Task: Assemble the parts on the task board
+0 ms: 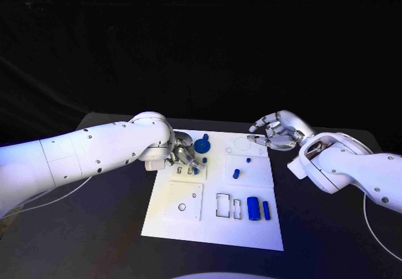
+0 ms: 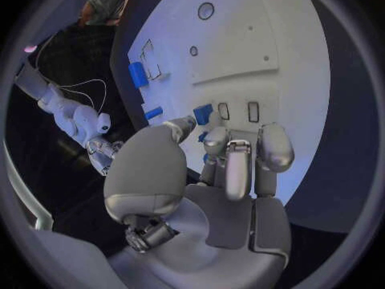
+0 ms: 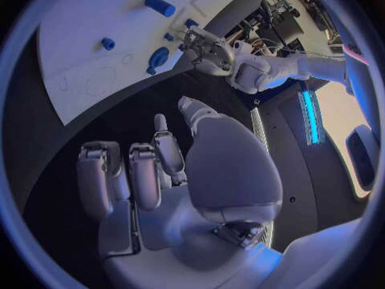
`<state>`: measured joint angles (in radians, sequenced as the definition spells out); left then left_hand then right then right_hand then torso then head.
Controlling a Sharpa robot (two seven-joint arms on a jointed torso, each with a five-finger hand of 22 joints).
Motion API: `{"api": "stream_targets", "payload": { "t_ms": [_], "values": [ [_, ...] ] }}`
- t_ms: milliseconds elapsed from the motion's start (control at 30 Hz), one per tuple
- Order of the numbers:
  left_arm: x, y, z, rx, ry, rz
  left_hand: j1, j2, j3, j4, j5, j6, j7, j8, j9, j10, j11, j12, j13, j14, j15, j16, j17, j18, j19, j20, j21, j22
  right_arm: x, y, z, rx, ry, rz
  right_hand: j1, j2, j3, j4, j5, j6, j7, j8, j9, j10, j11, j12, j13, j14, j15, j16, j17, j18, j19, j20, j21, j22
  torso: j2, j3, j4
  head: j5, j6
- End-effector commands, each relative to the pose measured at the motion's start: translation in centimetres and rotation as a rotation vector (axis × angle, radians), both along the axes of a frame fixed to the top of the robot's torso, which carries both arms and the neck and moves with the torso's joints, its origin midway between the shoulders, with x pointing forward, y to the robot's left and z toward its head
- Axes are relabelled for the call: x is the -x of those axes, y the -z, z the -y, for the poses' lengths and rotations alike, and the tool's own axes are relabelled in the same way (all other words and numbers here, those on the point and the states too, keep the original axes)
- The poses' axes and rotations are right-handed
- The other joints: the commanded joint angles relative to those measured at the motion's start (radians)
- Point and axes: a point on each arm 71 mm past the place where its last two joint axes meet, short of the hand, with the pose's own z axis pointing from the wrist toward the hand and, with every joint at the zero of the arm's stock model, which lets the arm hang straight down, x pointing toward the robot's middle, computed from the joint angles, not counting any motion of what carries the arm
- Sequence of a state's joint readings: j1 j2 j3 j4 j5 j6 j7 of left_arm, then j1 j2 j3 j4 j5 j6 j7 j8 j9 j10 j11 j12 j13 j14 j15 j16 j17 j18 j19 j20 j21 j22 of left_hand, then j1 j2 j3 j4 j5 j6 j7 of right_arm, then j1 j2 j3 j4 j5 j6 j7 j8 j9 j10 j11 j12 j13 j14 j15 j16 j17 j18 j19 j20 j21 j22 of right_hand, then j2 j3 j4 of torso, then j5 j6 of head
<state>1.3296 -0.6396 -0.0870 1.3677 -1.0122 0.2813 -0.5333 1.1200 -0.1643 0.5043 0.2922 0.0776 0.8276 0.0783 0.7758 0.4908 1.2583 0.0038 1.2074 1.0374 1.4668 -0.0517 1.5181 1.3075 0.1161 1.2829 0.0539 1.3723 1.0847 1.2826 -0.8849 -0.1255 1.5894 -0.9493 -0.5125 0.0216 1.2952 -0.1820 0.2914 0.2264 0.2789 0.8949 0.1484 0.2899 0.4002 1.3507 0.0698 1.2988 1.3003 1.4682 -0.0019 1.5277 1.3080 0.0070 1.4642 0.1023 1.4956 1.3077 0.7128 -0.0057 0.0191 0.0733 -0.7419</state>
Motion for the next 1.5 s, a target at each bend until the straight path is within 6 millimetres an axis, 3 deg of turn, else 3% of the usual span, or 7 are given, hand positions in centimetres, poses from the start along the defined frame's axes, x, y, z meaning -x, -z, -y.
{"api": "stream_targets", "payload": {
  "t_ms": [33, 267, 533, 800, 1033, 1367, 1500],
  "values": [
    [0.1, 0.0, 0.3, -0.001, 0.012, -0.016, 0.001, -0.013, 0.015, -0.001, 0.003, 0.004, -0.004, -0.002, 0.002, -0.001, -0.001, 0.001, 0.000, 0.078, -0.004, 0.006, 0.170, -0.016, -0.003, -0.001, 0.007, 0.001, 0.1, 0.1, -0.2, 0.013, -0.015, -0.005, 0.004, -0.009, 0.000, 0.007, 0.004, -0.003, -0.004, 0.004, 0.001, 0.000, -0.008, 0.002, -0.001, 0.072, -0.008, -0.004, 0.125, 0.016, 0.054, -0.005, -0.003, 0.205, 0.001, -0.0002, 0.0012, -0.002, -0.002],
    [0.0, 0.1, 0.3, 0.001, 0.010, -0.021, 0.004, -0.019, 0.055, -0.003, 0.003, 0.003, -0.005, 0.000, 0.006, 0.000, -0.002, 0.001, 0.002, 0.078, -0.005, 0.006, 0.171, -0.016, -0.003, -0.001, 0.007, 0.002, 0.1, 0.1, -0.2, 0.013, -0.015, -0.005, 0.004, -0.009, 0.000, 0.007, 0.004, -0.003, -0.004, 0.004, 0.001, 0.000, -0.008, 0.002, -0.001, 0.072, -0.008, -0.004, 0.125, 0.016, 0.054, -0.005, -0.003, 0.205, 0.000, 0.0000, 0.0015, -0.003, -0.003],
    [0.1, 0.2, 0.3, 0.000, 0.014, -0.036, 0.041, -0.053, 0.200, -0.026, 0.003, -0.002, -0.009, 0.011, 0.019, 0.001, -0.007, -0.003, 0.004, 0.079, -0.008, 0.008, 0.175, -0.017, -0.002, -0.004, 0.009, 0.005, 0.1, 0.1, -0.2, 0.013, -0.016, -0.005, 0.005, -0.009, 0.001, 0.008, 0.008, -0.003, -0.004, 0.004, 0.001, 0.000, -0.008, 0.003, -0.001, 0.071, -0.008, -0.005, 0.123, 0.016, 0.054, -0.005, -0.004, 0.204, 0.000, 0.0002, 0.0009, -0.003, -0.006],
    [0.1, 0.2, 0.3, -0.004, 0.020, -0.045, 0.053, -0.077, 0.314, -0.093, 0.025, 0.003, -0.017, 0.028, 0.037, 0.005, -0.014, -0.011, -0.003, 0.082, -0.015, 0.012, 0.184, -0.017, -0.002, -0.008, 0.010, 0.007, 0.1, 0.1, -0.2, 0.013, -0.017, -0.005, 0.005, -0.009, 0.002, 0.008, 0.010, -0.003, -0.004, 0.005, 0.001, 0.001, -0.009, 0.003, 0.000, 0.071, -0.008, -0.005, 0.122, 0.016, 0.054, -0.005, -0.004, 0.204, 0.000, 0.0004, 0.0008, -0.003, -0.008],
    [0.1, 0.2, 0.3, 0.026, -0.001, -0.050, 0.078, -0.063, 0.394, -0.200, 0.172, -0.008, -0.010, 0.051, 0.070, 0.015, -0.012, -0.022, -0.007, 0.082, -0.016, 0.013, 0.185, -0.018, 0.003, -0.011, 0.015, 0.014, 0.1, 0.1, -0.2, 0.011, -0.018, -0.001, 0.005, -0.009, 0.002, 0.008, 0.010, -0.002, -0.004, 0.005, 0.001, 0.001, -0.009, 0.004, 0.000, 0.071, -0.008, -0.005, 0.122, 0.016, 0.054, -0.005, -0.004, 0.204, -0.001, 0.0001, 0.0024, -0.004, -0.008],
    [0.4, -0.3, -0.4, 0.148, -0.092, -0.038, 0.062, -0.063, 0.415, -0.232, 0.223, 0.003, -0.010, 0.058, 0.086, 0.036, -0.012, -0.010, 0.012, 0.082, -0.016, 0.012, 0.183, -0.022, 0.016, -0.010, 0.027, 0.035, 0.2, 0.0, -0.1, 0.007, -0.016, 0.005, 0.005, -0.009, 0.002, 0.009, 0.011, -0.002, -0.004, 0.006, 0.001, 0.001, -0.009, 0.004, 0.000, 0.071, -0.008, -0.006, 0.121, 0.017, 0.053, -0.005, -0.005, 0.203, -0.002, 0.0000, 0.0045, -0.002, -0.003],
    [0.7, -0.6, -0.8, 0.191, -0.129, -0.016, 0.047, -0.076, 0.422, -0.247, 0.278, 0.020, -0.015, 0.058, 0.092, 0.055, -0.018, 0.001, 0.029, 0.084, -0.020, 0.015, 0.187, -0.027, 0.036, -0.015, 0.042, 0.066, 0.2, 0.0, 0.0, 0.006, -0.015, 0.007, 0.005, -0.009, 0.002, 0.009, 0.011, -0.002, -0.004, 0.006, 0.001, 0.001, -0.009, 0.004, 0.000, 0.071, -0.008, -0.006, 0.121, 0.017, 0.053, -0.005, -0.005, 0.203, -0.002, -0.0001, 0.0059, -0.001, 0.000]
  ]
}}
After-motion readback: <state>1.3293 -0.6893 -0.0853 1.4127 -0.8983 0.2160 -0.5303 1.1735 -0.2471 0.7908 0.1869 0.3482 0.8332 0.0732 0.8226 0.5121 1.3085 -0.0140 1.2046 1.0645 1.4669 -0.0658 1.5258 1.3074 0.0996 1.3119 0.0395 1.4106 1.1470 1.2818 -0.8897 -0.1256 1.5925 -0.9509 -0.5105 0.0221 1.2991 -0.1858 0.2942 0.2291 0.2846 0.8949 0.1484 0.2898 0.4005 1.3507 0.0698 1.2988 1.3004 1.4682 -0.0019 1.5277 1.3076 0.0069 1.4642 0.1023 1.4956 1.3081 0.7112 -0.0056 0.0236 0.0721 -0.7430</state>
